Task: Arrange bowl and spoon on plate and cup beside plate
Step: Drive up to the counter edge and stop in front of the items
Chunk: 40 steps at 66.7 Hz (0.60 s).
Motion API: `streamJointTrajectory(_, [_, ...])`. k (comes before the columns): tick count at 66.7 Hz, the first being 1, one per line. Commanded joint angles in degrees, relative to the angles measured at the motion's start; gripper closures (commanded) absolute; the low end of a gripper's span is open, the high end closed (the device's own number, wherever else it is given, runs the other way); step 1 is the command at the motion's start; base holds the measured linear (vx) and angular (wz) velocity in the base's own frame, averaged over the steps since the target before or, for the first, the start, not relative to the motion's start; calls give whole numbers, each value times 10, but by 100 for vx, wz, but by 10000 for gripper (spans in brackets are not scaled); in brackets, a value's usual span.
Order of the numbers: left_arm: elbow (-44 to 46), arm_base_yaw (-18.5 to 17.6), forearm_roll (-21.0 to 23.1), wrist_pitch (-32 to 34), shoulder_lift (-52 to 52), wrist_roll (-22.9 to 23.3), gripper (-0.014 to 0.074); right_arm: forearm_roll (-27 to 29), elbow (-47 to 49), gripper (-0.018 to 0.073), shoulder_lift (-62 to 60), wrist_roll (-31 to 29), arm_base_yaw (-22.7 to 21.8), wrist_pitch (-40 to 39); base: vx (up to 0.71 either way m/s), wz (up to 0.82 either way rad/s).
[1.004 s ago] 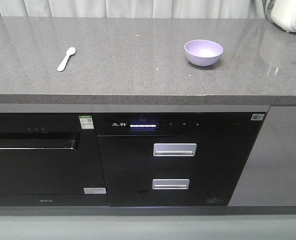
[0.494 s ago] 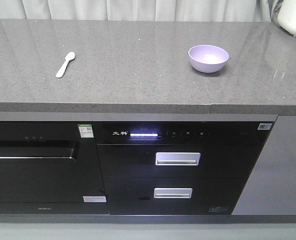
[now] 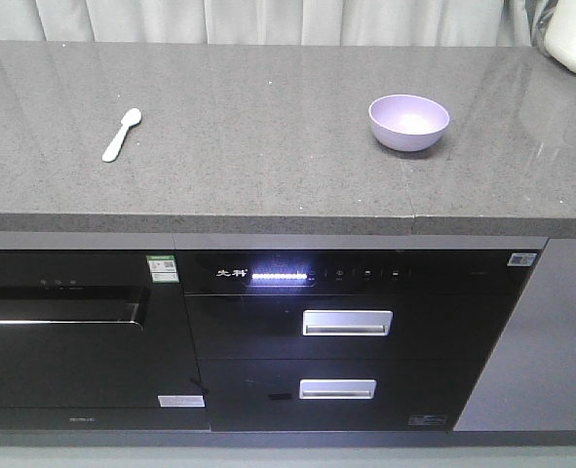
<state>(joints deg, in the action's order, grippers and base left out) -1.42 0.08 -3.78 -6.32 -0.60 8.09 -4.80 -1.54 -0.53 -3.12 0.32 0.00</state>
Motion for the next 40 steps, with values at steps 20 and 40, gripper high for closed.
streamJointTrajectory(20, [-18, 0, 0, 40, 1, 6, 603, -2, -10, 564, -7, -3, 1, -44, 4, 0])
streamJointTrajectory(40, [-18, 0, 0, 40, 1, 6, 603, -2, -10, 564, -7, -3, 1, -44, 3, 0])
